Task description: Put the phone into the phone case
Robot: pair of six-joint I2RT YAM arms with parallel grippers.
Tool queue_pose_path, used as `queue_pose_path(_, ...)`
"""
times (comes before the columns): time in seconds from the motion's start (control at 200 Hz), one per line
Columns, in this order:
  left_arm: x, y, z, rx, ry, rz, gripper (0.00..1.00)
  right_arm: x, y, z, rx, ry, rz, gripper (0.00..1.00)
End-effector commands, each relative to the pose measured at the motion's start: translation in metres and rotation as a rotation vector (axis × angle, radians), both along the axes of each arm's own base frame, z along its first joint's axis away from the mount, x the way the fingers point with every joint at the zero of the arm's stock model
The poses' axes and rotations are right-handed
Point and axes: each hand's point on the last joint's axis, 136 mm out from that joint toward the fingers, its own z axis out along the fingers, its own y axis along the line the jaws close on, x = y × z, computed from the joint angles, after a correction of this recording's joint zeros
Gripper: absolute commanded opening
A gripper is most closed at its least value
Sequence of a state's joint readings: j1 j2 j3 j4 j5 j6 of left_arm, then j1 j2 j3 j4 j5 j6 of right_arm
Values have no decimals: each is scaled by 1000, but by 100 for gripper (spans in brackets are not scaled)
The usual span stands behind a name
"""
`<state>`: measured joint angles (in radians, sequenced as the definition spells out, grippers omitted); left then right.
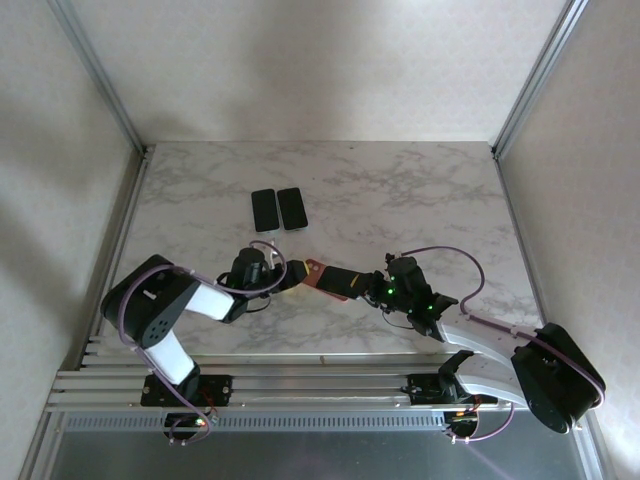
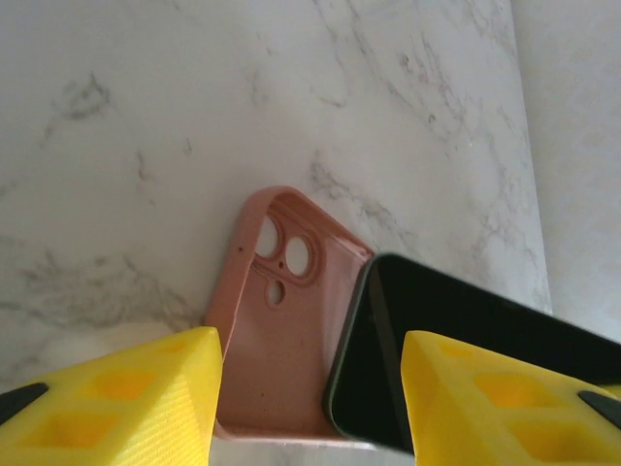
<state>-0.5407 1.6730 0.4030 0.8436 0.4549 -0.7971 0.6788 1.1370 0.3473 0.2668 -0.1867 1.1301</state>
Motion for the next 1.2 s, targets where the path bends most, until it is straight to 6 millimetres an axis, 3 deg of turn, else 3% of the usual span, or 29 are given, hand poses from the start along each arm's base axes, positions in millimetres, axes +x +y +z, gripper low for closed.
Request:
queue_pose_path(0.0, -15, -5, 6, -27, 13, -19, 51, 0, 4, 5, -16, -1, 24, 0)
queue_pose_path(0.185, -22, -3, 13, -34, 9, -17, 51, -2, 9, 9, -14, -1, 58, 0)
queue_pose_path(0.34, -17, 0, 28, -45, -21, 10, 51, -5, 13, 14, -18, -9, 105, 0)
queue_pose_path(0.361, -16, 0, 30, -47, -27, 14, 51, 0, 18, 28, 0, -36, 109, 0)
queue_pose_path(0.596, 2, 4, 49, -56, -61, 47, 52, 5, 31, 47, 30, -61, 150, 0)
queue_pose_path(0.931, 25, 29, 39, -53, -46, 123, 52, 16, 51, 46, 63, -51, 183, 0)
queue_pose_path(1.197, 31, 25, 23, -25, -27, 91, 52, 23, 61, 41, 67, -41, 189, 0)
